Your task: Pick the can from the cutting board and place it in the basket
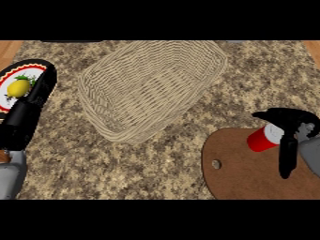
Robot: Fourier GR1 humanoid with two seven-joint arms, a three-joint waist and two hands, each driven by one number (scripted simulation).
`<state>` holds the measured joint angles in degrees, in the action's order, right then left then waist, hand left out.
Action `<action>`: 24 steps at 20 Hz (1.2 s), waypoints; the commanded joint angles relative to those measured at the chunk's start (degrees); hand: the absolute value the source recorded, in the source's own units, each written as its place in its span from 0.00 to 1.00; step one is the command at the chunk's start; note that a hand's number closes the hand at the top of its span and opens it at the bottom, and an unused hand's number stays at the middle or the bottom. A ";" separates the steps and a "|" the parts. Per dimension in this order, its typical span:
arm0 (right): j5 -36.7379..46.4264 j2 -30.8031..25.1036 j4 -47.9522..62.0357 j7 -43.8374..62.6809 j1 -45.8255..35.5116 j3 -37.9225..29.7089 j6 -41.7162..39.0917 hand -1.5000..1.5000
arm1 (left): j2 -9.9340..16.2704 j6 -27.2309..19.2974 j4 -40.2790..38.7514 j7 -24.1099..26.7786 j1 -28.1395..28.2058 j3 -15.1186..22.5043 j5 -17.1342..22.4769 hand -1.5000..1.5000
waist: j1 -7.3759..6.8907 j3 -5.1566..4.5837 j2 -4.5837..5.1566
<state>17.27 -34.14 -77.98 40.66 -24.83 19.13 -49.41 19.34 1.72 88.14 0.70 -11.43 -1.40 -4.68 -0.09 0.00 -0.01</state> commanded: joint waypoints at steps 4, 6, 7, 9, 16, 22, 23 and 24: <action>6.66 3.63 1.15 -0.80 1.44 -1.46 -1.70 0.00 | -1.10 0.79 -0.22 -1.55 -1.93 -1.30 -2.20 0.50 | -0.01 0.00 0.03; 3.81 4.16 -3.66 3.36 4.92 -3.28 -4.02 0.00 | -1.11 1.88 5.35 -0.18 4.55 -1.70 -0.98 0.50 | -0.03 -0.01 -0.11; 6.25 3.35 0.43 -2.03 2.58 -3.65 -4.34 0.00 | -1.48 2.55 2.19 0.84 2.06 -1.77 -1.55 0.50 | -0.08 0.00 0.00; 6.19 6.33 -4.12 3.01 6.29 -5.51 -2.05 1.00 | -1.80 2.39 1.30 -0.24 0.12 -2.16 -2.37 0.50 | 0.19 -0.01 -0.04; 16.02 2.21 2.49 -15.14 6.69 -1.54 2.36 1.00 | -0.79 4.54 0.70 2.49 2.05 -4.68 -1.25 0.50 | -0.14 0.01 0.04; 21.84 11.47 -2.75 2.80 14.08 -5.28 18.26 1.00 | -1.59 3.09 1.87 -0.03 2.35 -4.44 -2.15 0.50 | 2.33 -0.10 -0.80; 22.95 12.34 -2.77 5.56 15.68 -7.27 22.31 1.00 | -1.75 2.38 2.79 -1.68 2.28 -4.85 -2.06 0.50 | 3.22 -0.04 -1.21; 24.80 12.28 -4.04 7.80 16.33 -8.81 26.17 1.00 | -1.21 2.41 1.45 -1.05 2.56 -5.45 -2.25 0.50 | 4.29 -0.10 -1.21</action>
<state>36.98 -25.12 -81.07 38.39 -14.78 12.78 -33.87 17.44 4.58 90.06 -0.44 -10.14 -5.53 -6.87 1.45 -0.76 -1.39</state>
